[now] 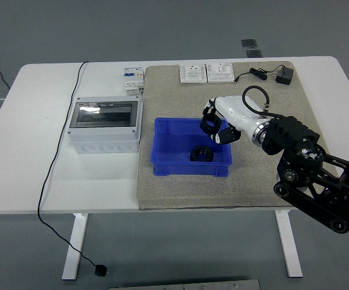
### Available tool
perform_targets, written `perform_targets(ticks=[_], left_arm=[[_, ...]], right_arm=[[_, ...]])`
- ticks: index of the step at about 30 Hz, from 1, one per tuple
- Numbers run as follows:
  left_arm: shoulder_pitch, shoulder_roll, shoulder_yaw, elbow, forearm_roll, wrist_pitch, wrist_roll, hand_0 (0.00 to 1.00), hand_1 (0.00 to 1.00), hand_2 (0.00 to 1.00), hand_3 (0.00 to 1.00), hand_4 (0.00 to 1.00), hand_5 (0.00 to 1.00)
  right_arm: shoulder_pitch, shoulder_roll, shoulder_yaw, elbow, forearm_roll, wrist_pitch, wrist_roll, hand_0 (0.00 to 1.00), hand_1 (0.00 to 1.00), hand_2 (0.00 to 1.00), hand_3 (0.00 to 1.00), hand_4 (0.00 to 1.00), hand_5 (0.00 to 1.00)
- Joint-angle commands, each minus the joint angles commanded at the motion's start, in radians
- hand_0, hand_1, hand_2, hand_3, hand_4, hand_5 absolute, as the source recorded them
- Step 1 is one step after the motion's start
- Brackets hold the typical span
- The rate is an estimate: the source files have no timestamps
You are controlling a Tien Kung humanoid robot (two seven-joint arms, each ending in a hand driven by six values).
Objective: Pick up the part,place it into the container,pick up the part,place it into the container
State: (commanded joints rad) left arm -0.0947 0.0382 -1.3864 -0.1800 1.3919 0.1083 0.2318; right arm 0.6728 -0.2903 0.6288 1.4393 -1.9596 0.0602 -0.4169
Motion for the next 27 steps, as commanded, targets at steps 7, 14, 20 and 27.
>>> perform_targets(ticks=[7, 14, 20, 27], left_arm=[[-0.001, 0.001, 0.000, 0.000, 0.002, 0.000, 0.001, 0.719, 0.592, 0.711, 0.587, 0.620, 0.494], [-0.001, 0.002, -0.001, 0.000, 0.003, 0.000, 0.001, 0.719, 0.592, 0.711, 0.586, 0.619, 0.494], [-0.001, 0.002, -0.002, 0.000, 0.005, 0.000, 0.001, 0.718, 0.592, 0.709, 0.586, 0.617, 0.492], [-0.001, 0.003, -0.003, 0.000, 0.006, -0.001, 0.001, 0.719, 0.591, 0.709, 0.586, 0.617, 0.492]], right_arm=[[0.028, 0.025, -0.089, -0.034, 0.016, 0.006, 0.008, 0.208, 0.175, 0.605, 0.617, 0.380, 0.027], [0.037, 0.037, -0.115, -0.062, 0.015, 0.016, 0.000, 0.207, 0.174, 0.637, 0.652, 0.388, 0.025], [0.042, 0.040, -0.116, -0.069, 0.013, 0.025, -0.012, 0.198, 0.181, 0.685, 0.672, 0.517, 0.065], [0.043, 0.041, -0.115, -0.071, 0.020, 0.048, -0.030, 0.179, 0.185, 0.683, 0.662, 0.647, 0.102]])
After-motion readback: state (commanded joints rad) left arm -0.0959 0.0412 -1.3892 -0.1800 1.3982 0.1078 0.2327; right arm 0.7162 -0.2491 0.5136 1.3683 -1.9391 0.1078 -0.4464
